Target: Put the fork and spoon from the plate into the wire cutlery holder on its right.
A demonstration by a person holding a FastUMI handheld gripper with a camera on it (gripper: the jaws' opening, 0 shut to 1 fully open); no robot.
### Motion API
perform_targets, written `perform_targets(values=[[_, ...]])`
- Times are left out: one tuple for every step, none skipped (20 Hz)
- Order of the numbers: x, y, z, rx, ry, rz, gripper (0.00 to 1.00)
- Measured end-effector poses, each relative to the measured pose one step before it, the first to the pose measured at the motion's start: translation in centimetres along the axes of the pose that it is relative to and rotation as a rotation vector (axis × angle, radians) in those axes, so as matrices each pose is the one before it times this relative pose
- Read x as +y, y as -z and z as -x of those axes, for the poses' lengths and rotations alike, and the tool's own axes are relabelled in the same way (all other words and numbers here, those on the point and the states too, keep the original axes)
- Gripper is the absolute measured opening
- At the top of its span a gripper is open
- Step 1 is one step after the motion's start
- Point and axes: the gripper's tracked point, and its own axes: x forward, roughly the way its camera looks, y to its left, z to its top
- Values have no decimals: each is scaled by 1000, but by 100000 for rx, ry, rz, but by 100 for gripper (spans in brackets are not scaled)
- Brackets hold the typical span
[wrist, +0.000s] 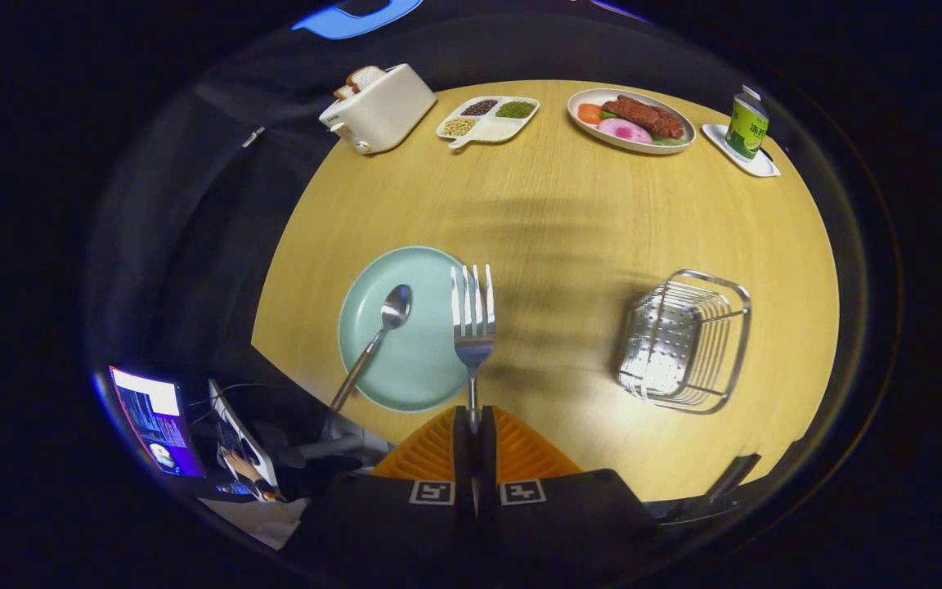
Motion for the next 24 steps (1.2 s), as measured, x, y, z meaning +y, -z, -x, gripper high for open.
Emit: perform_targets(values=[[-1741,-68,628,415,2600,1612,5],[-1381,24,630,770,1838,1176,5],[-1134,142,527,1241,649,-71,5],[-847,83,436,1526,-353,-643,5],[-952,-55,279,1055,791,555,5],[-1072,-119,154,1160,1769,1929,5],[-879,79,39,1639,1277,1447,5],[-648,173,153,2347,-70,-272,6],[-317,146,75,2033,-1082,-1291,5],[-241,53,-122,2120,-881,-1164,5],[-489,168,-254,2186,58,-537,5],[-554,29,-135,1383,303,-352,5],[-511,-8,-39,1351,322,-559,5],[-349,-46,-204,1437,186,-890,5],[-321,27,-153,1482,29,-893,5],[145,276,-408,1807,327,-409,5],[-451,168,-84,1981,633,165,5],[-327,91,-308,1269,1069,569,6],[-176,-14,-200,1084,742,671,6],[240,-60,-3,1028,-1244,-462,6],[-39,89,190,274,-542,-572,5],[-29,-108,50,993,312,-488,6],[76,-28,100,1020,-223,-611,7],[78,34,-91,419,-415,-323,8]])
